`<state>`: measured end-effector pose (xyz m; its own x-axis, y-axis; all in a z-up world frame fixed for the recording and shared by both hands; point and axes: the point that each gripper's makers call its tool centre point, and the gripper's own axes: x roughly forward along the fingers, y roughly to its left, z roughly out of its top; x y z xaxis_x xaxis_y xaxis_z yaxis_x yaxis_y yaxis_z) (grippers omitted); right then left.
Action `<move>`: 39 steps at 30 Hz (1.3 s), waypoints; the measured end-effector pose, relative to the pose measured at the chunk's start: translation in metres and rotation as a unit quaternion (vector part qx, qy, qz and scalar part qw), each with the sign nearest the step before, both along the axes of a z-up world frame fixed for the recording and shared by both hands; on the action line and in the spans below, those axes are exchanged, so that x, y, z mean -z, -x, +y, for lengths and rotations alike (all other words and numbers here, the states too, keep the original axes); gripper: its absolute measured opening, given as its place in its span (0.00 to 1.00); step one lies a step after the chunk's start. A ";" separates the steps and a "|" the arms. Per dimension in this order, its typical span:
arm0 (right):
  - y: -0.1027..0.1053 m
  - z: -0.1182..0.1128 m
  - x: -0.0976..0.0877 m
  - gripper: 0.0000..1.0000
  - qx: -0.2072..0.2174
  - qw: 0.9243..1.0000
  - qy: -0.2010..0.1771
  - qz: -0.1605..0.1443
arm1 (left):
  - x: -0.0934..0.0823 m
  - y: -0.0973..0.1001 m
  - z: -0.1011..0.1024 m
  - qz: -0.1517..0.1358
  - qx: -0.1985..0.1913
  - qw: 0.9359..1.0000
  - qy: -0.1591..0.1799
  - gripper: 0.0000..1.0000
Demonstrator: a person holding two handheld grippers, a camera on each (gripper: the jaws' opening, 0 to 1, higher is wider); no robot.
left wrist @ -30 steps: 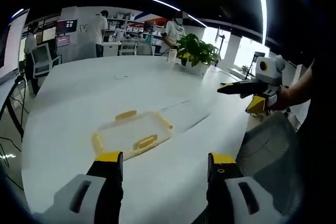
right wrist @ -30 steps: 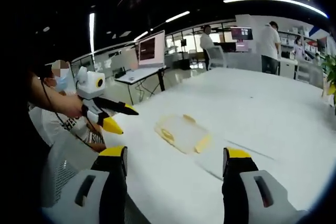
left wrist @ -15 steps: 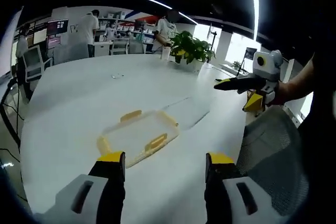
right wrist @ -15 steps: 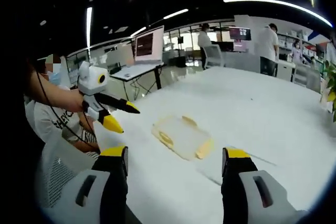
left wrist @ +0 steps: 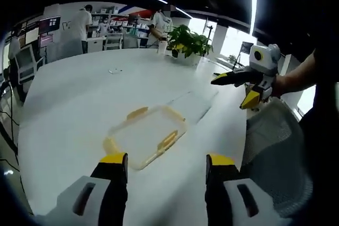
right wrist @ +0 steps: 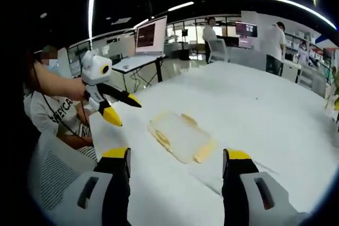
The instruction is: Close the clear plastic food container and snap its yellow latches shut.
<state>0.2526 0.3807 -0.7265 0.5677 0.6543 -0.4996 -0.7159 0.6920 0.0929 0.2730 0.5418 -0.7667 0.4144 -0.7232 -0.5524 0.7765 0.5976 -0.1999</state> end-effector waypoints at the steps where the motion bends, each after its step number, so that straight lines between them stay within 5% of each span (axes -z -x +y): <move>1: -0.002 0.001 0.000 0.69 0.000 1.000 0.000 0.001 | 0.001 -0.002 0.000 0.000 0.003 1.000 -0.001 0.54; 21: -0.040 0.015 0.023 0.61 -0.073 0.995 0.067 0.015 | 0.023 -0.033 0.019 0.007 0.046 0.997 -0.068 0.52; 35: -0.056 0.012 0.046 0.55 -0.134 0.982 0.129 0.034 | 0.035 -0.048 0.020 0.010 0.101 0.988 -0.117 0.48; 39: -0.060 0.010 0.052 0.55 -0.161 0.973 0.164 0.029 | 0.041 -0.051 0.019 0.010 0.116 0.984 -0.134 0.49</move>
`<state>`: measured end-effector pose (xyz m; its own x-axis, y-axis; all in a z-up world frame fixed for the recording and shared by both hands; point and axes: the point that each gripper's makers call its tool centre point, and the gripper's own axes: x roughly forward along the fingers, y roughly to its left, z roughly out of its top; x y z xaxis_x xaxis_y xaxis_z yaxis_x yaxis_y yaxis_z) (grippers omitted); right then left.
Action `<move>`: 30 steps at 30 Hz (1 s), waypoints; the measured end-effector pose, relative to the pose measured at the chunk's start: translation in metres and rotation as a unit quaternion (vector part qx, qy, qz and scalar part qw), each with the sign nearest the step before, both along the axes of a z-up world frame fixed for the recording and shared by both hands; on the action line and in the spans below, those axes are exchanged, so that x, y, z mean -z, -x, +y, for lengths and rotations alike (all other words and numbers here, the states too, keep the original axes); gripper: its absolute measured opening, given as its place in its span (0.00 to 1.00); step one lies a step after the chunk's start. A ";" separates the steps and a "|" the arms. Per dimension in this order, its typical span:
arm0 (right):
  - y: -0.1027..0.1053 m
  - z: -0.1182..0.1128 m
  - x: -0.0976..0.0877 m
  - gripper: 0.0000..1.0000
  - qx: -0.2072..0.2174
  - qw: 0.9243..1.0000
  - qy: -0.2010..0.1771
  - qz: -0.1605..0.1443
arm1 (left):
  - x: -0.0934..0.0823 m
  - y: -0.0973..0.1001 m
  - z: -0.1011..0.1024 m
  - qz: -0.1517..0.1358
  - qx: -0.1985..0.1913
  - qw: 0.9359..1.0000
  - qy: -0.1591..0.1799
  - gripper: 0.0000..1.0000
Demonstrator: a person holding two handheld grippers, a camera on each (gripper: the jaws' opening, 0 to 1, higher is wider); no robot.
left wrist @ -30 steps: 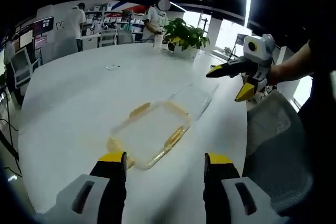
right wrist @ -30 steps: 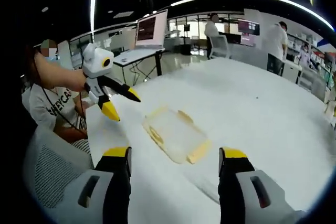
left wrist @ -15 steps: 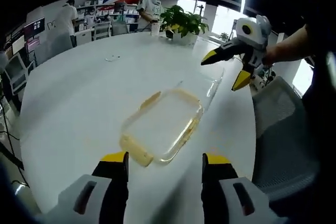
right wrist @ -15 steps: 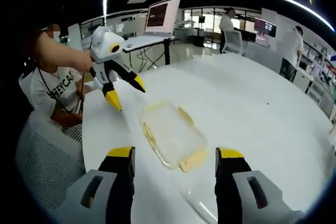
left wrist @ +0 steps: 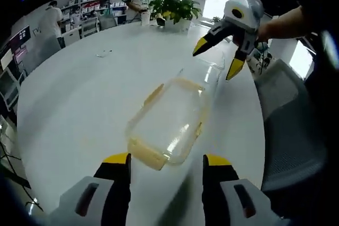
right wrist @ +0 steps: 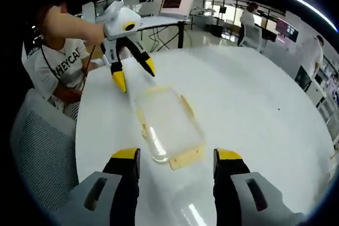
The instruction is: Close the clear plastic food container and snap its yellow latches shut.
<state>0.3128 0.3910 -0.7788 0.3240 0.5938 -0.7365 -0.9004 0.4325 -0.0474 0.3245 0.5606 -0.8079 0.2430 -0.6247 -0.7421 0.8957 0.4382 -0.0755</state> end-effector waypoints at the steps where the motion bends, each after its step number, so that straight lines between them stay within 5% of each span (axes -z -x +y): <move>1: 0.000 0.000 0.001 0.55 -0.005 1.000 0.003 0.000 | 0.001 -0.001 0.000 0.001 0.002 1.000 -0.002 0.49; 11: -0.003 0.004 0.020 0.53 -0.049 0.998 0.043 0.025 | 0.012 -0.012 0.004 -0.006 0.037 0.998 -0.042 0.49; 17: -0.007 0.002 0.034 0.49 -0.090 0.991 0.086 0.041 | 0.015 -0.020 0.003 -0.031 0.085 0.992 -0.089 0.50; 21: -0.008 0.004 0.037 0.51 -0.097 0.990 0.087 0.060 | 0.017 -0.026 0.000 -0.022 0.092 0.992 -0.086 0.49; 30: -0.011 0.001 0.051 0.47 -0.121 0.983 0.124 0.064 | 0.027 -0.032 0.000 -0.034 0.157 0.978 -0.137 0.48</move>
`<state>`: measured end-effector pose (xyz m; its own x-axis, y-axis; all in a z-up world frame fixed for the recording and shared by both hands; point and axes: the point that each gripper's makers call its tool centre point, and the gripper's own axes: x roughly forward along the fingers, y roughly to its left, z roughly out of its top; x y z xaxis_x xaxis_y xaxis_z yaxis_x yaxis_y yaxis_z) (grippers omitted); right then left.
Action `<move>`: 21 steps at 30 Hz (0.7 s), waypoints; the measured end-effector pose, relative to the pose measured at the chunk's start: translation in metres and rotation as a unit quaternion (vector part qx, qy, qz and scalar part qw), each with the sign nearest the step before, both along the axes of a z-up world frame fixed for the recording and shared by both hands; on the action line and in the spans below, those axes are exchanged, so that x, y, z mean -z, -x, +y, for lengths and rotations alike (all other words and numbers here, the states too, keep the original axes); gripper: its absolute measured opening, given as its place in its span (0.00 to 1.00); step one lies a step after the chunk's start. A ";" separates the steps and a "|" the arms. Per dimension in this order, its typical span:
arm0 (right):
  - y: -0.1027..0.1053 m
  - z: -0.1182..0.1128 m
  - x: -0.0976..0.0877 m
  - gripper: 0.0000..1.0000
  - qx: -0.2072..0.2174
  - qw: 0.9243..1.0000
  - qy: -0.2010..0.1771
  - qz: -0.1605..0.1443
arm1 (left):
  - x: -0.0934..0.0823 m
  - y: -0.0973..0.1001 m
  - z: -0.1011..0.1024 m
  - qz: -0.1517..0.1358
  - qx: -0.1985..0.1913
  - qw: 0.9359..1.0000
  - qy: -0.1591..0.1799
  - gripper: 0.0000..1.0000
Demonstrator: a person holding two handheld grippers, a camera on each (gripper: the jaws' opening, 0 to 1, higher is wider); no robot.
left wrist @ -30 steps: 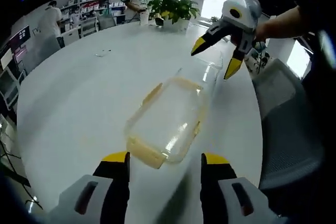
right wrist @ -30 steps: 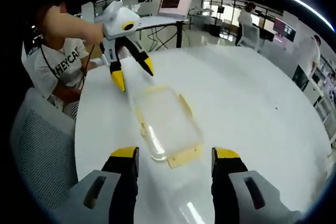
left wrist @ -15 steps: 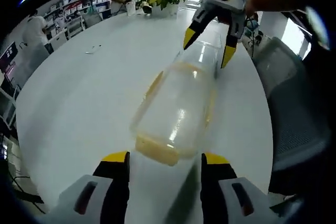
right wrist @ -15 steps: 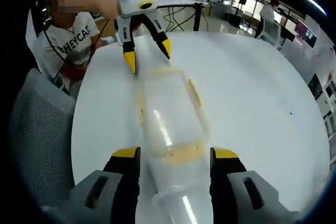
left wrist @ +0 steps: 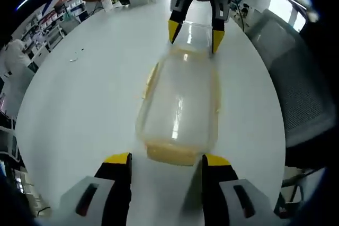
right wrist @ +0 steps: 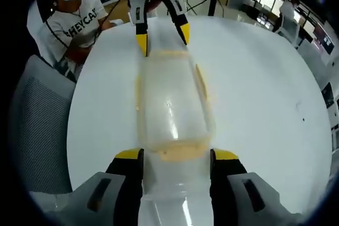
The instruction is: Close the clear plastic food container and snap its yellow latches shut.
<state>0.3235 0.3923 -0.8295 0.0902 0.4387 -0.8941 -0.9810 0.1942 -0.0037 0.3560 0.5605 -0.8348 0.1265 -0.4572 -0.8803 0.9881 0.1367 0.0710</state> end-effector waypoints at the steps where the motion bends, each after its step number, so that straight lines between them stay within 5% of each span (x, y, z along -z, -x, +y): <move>1: 0.000 0.000 0.001 0.46 -0.006 1.000 0.006 0.000 | 0.000 0.000 -0.001 0.001 0.002 1.000 -0.001 0.48; 11: -0.001 0.001 0.014 0.43 -0.047 0.998 0.044 -0.004 | 0.009 -0.002 -0.006 0.004 0.039 0.999 -0.026 0.49; 15: -0.002 -0.001 0.017 0.42 -0.052 0.997 0.056 0.000 | 0.011 0.011 -0.007 0.042 0.055 0.997 -0.020 0.35; 21: -0.002 -0.001 0.016 0.37 -0.054 0.997 0.062 0.011 | 0.010 0.006 -0.008 0.026 0.066 0.997 -0.013 0.34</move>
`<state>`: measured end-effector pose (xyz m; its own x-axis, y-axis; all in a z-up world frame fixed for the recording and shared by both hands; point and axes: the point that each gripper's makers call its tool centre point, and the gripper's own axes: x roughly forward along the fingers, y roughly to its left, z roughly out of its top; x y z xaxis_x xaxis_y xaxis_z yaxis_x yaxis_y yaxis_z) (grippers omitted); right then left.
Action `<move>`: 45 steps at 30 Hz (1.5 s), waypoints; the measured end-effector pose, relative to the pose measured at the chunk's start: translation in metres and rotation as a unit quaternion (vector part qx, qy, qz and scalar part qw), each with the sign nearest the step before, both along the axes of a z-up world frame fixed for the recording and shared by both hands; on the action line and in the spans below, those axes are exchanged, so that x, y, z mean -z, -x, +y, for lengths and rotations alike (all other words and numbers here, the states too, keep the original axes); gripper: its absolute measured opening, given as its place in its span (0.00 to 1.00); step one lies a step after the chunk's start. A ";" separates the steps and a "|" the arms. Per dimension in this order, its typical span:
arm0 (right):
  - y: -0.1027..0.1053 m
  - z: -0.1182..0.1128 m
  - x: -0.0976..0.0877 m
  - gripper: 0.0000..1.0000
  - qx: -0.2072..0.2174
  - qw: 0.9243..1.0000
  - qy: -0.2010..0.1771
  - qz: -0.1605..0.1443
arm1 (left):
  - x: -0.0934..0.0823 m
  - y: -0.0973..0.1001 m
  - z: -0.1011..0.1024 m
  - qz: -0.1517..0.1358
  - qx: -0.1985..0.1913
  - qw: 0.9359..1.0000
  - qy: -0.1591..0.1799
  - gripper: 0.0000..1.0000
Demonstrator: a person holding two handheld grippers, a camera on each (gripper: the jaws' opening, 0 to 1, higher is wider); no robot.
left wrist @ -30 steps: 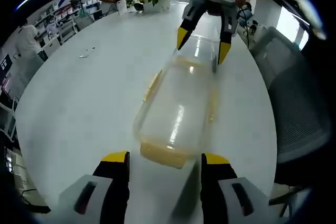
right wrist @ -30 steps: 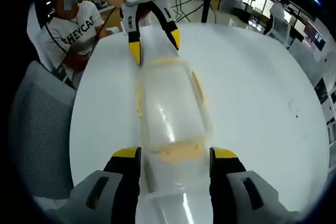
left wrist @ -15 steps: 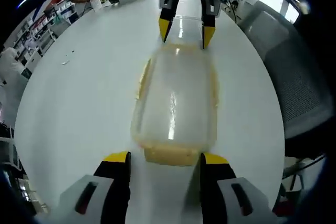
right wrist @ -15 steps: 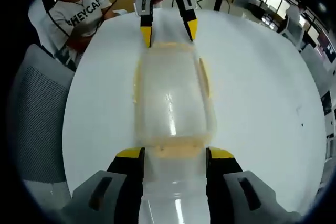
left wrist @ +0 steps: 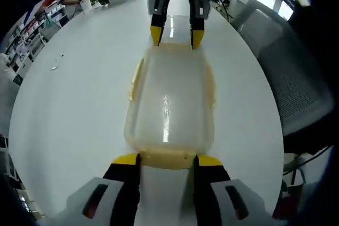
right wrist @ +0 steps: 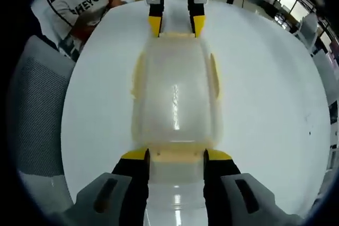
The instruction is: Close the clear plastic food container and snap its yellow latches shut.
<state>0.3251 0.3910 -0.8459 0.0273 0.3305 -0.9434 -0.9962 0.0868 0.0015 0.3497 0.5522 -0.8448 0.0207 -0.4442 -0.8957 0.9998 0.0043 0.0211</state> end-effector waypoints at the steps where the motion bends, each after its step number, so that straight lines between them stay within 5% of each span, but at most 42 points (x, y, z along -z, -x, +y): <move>1: 0.000 0.000 0.000 0.37 -0.001 1.000 0.002 0.001 | 0.000 0.000 0.000 0.000 0.001 1.000 0.001 0.34; 19: -0.002 -0.001 0.003 0.36 -0.019 1.000 0.019 -0.007 | 0.000 0.006 0.002 -0.003 0.003 1.000 -0.004 0.32; 25: -0.002 0.000 0.003 0.36 -0.045 0.998 0.031 -0.020 | 0.000 0.007 0.003 0.018 0.016 0.999 -0.025 0.33; 28: -0.001 0.002 0.003 0.36 -0.041 0.998 0.029 -0.024 | 0.001 0.006 0.001 0.006 0.046 0.998 -0.039 0.34; 45: -0.002 0.004 -0.004 0.36 -0.044 0.998 0.032 -0.032 | -0.001 0.012 0.004 0.004 0.016 0.999 -0.030 0.33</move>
